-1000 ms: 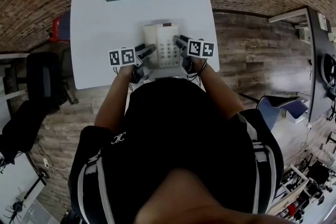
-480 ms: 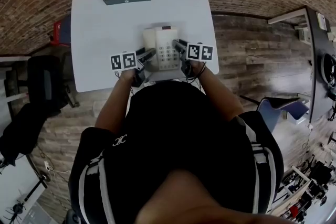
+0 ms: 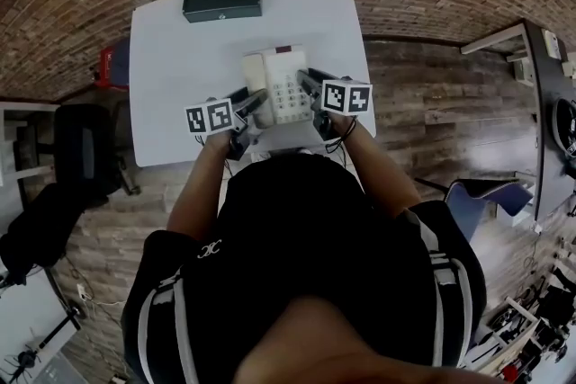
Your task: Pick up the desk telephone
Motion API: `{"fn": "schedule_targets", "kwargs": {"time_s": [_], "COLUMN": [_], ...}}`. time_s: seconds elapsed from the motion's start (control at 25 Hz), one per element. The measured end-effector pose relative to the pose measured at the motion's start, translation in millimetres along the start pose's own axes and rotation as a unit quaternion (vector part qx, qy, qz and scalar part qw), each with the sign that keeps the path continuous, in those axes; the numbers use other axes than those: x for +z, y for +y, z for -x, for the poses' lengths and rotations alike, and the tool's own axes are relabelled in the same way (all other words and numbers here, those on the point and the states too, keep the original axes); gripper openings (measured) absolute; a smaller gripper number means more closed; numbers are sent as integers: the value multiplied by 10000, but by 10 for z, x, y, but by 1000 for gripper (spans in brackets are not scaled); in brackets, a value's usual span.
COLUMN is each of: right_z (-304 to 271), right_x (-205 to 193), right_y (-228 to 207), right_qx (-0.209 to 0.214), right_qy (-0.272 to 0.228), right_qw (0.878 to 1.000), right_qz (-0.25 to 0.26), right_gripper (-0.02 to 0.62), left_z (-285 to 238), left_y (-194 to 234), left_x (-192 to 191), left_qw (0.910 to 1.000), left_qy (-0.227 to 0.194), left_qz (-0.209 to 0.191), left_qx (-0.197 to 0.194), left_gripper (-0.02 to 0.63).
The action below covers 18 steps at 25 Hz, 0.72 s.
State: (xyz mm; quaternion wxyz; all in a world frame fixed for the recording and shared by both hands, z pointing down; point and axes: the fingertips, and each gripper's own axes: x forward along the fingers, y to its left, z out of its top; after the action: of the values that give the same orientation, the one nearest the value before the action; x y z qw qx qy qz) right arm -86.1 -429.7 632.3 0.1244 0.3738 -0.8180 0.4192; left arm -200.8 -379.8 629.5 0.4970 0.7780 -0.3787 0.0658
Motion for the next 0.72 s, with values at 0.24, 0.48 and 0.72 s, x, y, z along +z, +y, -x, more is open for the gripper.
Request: {"fn": "schedule_targets", "kwargs": {"time_s": [0.24, 0.48, 0.72], "right_z": [234, 555, 1051], "right_x": [485, 989, 1461], "right_y": [281, 692, 1183], "right_qx": [218, 368, 316], "right_qy": [-596, -1226, -1943], "right_qw": [9974, 9876, 9678], "right_qz": [350, 911, 1569], "right_gripper": [118, 120, 127], "left_z": [206, 462, 820], "left_y": [-402, -861, -1460], "left_x": [433, 829, 1148], "left_qw": [9971, 9875, 9695], "left_qy": [-441, -912, -1500], "left_qz": [-615, -1282, -1925], "left_qx": [5, -108, -247], "left_gripper": [278, 278, 278]}}
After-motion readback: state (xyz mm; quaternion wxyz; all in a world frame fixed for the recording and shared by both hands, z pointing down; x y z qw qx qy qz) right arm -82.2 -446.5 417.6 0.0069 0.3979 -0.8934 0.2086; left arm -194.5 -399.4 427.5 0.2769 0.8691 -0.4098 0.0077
